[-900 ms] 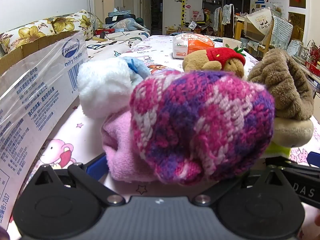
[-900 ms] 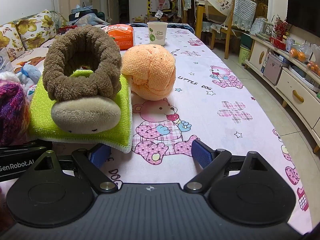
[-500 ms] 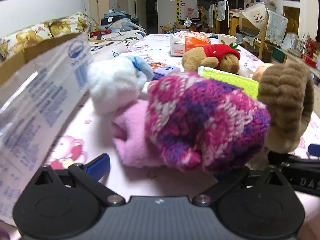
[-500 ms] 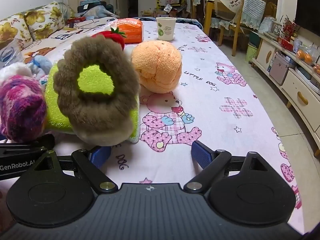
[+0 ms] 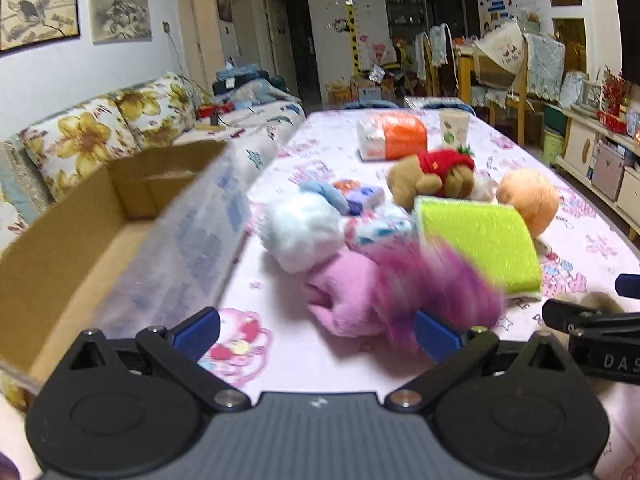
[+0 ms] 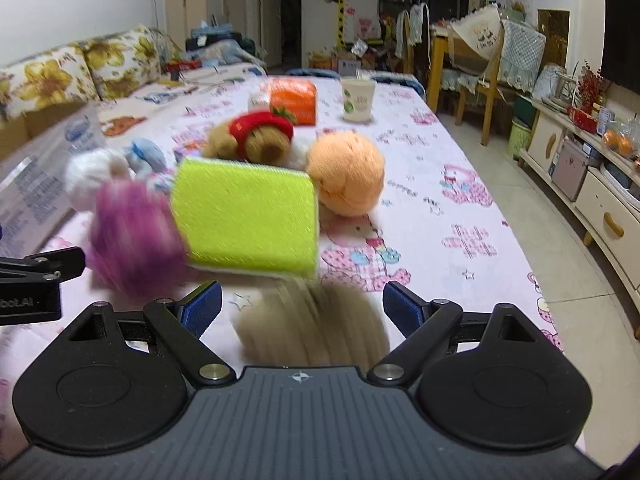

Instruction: Organize soft objects

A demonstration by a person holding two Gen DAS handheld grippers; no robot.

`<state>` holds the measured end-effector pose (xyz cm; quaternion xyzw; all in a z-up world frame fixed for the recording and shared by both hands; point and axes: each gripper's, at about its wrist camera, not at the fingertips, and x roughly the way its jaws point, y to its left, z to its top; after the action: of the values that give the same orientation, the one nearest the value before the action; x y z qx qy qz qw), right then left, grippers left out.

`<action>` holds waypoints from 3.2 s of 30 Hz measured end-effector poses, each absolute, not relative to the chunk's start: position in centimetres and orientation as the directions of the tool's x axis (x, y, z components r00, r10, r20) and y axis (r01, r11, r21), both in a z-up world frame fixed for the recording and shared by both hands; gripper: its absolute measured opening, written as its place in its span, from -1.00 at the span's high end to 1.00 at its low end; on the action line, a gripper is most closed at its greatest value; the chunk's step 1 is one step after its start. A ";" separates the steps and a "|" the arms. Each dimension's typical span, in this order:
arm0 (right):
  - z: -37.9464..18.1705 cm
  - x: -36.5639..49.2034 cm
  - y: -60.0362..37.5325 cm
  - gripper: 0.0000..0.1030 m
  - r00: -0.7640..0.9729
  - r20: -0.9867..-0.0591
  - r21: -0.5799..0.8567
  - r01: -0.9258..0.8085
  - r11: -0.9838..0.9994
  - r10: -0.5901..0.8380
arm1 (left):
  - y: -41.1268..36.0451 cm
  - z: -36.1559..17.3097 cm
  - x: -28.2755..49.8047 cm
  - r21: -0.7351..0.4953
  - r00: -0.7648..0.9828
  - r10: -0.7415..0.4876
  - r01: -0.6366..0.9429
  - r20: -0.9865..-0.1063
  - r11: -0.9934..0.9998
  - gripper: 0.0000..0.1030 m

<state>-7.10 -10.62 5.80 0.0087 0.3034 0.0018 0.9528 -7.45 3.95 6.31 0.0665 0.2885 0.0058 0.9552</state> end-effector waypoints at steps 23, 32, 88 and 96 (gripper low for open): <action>9.2 -11.4 -5.2 -1.00 0.863 -0.484 0.078 -0.124 0.989 0.146 | 11.4 12.4 -13.8 0.113 0.898 0.176 -0.141 -0.404 0.983 -0.99; 10.6 -13.5 -3.5 -1.00 0.863 -0.451 0.072 -0.220 0.973 0.229 | 13.9 14.2 -16.3 0.091 0.905 0.217 -0.197 -0.366 0.976 -0.99; 7.7 -14.5 -11.6 -1.00 0.871 -0.487 0.226 0.050 0.973 0.068 | 6.1 8.0 -15.2 0.082 0.891 -0.189 0.244 -0.413 0.966 -0.99; 6.0 -13.1 -12.3 -1.00 0.831 -0.552 0.236 0.073 0.969 0.072 | 4.0 4.9 -12.8 0.099 0.835 -0.259 0.346 -0.485 0.933 -0.99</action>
<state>-13.12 -12.28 6.02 0.1244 0.2910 -0.0003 0.9486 -12.75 4.02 4.89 0.0916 0.2393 -0.1587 0.9535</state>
